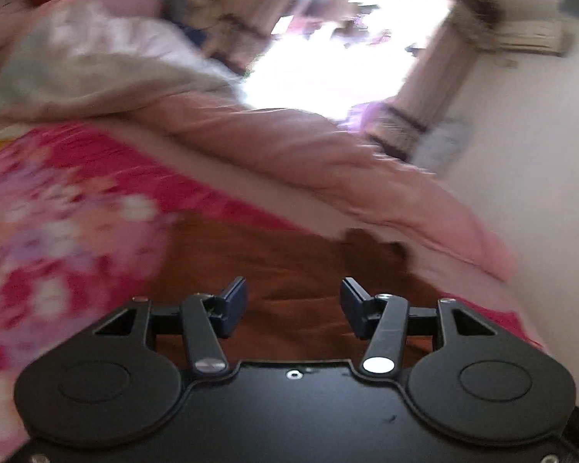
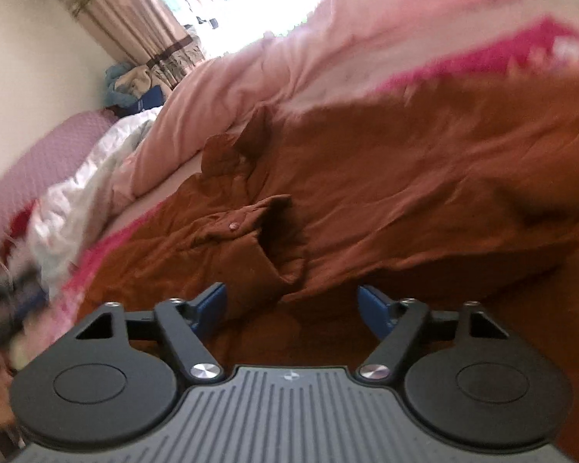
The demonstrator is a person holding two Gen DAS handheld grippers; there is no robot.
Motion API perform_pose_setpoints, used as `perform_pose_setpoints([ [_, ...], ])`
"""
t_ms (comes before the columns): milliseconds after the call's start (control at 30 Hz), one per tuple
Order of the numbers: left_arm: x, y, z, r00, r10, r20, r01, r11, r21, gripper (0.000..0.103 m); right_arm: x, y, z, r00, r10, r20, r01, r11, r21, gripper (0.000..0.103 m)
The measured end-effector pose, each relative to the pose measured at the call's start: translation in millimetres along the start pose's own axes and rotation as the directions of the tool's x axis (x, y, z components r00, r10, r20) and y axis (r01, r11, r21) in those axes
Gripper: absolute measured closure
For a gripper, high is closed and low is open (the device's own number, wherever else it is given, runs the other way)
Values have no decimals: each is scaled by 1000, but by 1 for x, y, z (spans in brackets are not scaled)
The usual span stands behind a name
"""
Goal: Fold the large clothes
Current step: 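Carry the sleeve across the jacket body and open the left tool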
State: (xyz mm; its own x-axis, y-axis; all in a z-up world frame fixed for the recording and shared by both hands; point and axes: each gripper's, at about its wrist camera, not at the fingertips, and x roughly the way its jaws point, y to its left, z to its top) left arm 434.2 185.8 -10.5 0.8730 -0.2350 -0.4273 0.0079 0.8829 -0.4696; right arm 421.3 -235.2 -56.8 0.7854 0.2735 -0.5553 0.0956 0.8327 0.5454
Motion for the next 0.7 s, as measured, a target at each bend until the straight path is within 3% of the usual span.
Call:
perform_pose_setpoints([
  [133, 0, 26, -4, 999, 25, -33, -27, 998, -60, 50, 49, 3, 7, 999, 12, -46, -9, 998, 69, 19],
  [200, 4, 23, -5, 999, 9, -40, -12, 998, -57, 49, 60, 10, 9, 998, 35, -44, -33, 998, 48, 55],
  [233, 5, 21, -6, 999, -2, -41, 0, 999, -52, 49, 62, 15, 10, 997, 42, -63, -39, 998, 41, 88],
  [267, 7, 17, -7, 999, -19, -41, 17, 999, -43, 49, 59, 21, 12, 998, 35, -56, -33, 999, 36, 94],
  [367, 16, 10, -8, 997, -51, -54, 49, 998, -25, 49, 31, 33, 19, 997, 55, 48, -54, 998, -12, 95],
  [433, 32, 7, -10, 997, -26, -79, 25, 1000, -15, 49, 23, 30, 23, 996, 41, 74, -41, 999, -4, 95],
  [567, 66, 18, -28, 983, 23, -180, -27, 999, -22, 49, 51, 6, 20, 995, -98, 29, 98, 995, -9, 94],
  [633, 71, 23, -33, 984, 6, -181, -12, 999, -32, 48, 66, -13, 12, 996, -91, -17, 92, 996, 20, 90],
  [700, 68, 21, -29, 983, 6, -183, -11, 1000, -25, 48, 64, -21, 9, 999, -47, 7, 47, 998, 52, 88],
])
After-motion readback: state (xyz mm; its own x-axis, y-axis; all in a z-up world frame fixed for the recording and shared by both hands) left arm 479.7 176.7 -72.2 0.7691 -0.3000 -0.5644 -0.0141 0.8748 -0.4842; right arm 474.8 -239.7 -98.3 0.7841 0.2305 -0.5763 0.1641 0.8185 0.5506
